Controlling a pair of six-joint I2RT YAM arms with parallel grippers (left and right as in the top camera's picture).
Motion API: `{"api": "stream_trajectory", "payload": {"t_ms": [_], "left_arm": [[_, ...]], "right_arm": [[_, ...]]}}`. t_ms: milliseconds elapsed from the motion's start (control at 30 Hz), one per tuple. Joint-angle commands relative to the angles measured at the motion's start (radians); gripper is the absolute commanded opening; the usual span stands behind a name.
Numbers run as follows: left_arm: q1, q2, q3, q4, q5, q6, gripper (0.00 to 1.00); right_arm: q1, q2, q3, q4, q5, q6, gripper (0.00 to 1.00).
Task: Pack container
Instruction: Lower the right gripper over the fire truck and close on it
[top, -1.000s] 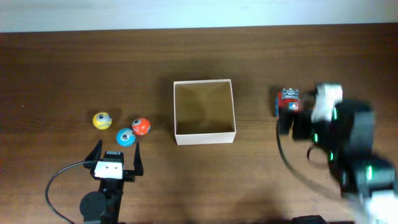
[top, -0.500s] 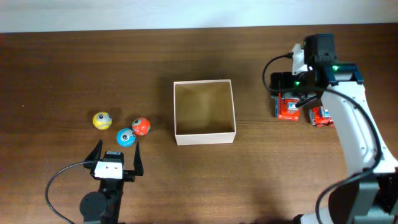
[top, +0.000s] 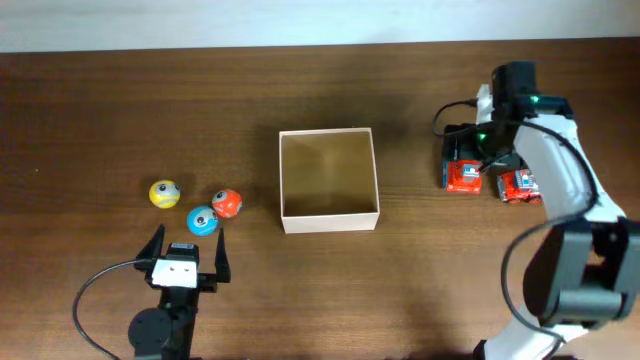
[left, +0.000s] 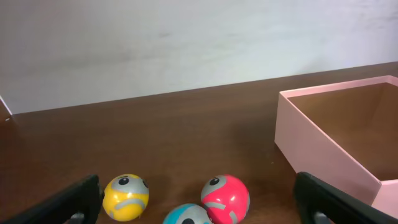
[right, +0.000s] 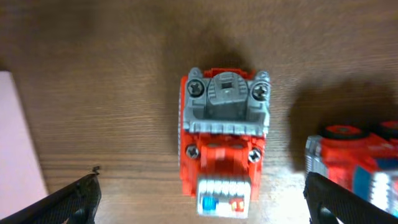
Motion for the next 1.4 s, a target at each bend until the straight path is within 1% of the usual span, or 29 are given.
{"api": "stream_trajectory", "payload": {"t_ms": [0, 333, 700, 800, 967, 1100, 1200, 1300, 1367], "left_arm": [[0.002, -0.007, -0.006, -0.001, -0.007, 0.016, 0.99], [0.002, -0.007, -0.006, -0.002, -0.006, 0.016, 0.99], [0.002, -0.007, -0.006, -0.001, -0.006, 0.016, 0.99], [0.002, -0.007, -0.006, -0.001, -0.006, 0.016, 0.99], [0.002, -0.007, -0.006, -0.002, -0.006, 0.016, 0.99], [0.002, -0.007, -0.006, -0.001, -0.007, 0.016, 0.99], [0.002, -0.007, -0.006, -0.001, -0.006, 0.016, 0.99], [0.002, -0.007, -0.006, -0.001, -0.006, 0.016, 0.99], [0.002, -0.007, -0.006, -0.001, -0.007, 0.016, 0.99]], "right_arm": [[0.002, 0.053, 0.022, 0.009, -0.009, -0.013, 0.99], [0.002, 0.133, 0.017, 0.035, -0.005, -0.01, 0.99], [0.002, 0.196, -0.049, 0.084, 0.001, -0.011, 1.0], [0.002, 0.201, -0.062, 0.103, 0.031, -0.014, 0.94], [0.002, 0.201, -0.063, 0.11, 0.068, -0.026, 0.81], [0.002, 0.201, -0.063, 0.116, 0.071, -0.029, 0.73], [0.002, 0.201, -0.063, 0.122, 0.071, -0.032, 0.71], [0.002, 0.201, -0.063, 0.127, 0.071, -0.032, 0.66], [0.002, 0.201, -0.063, 0.129, 0.071, -0.032, 0.66]]}}
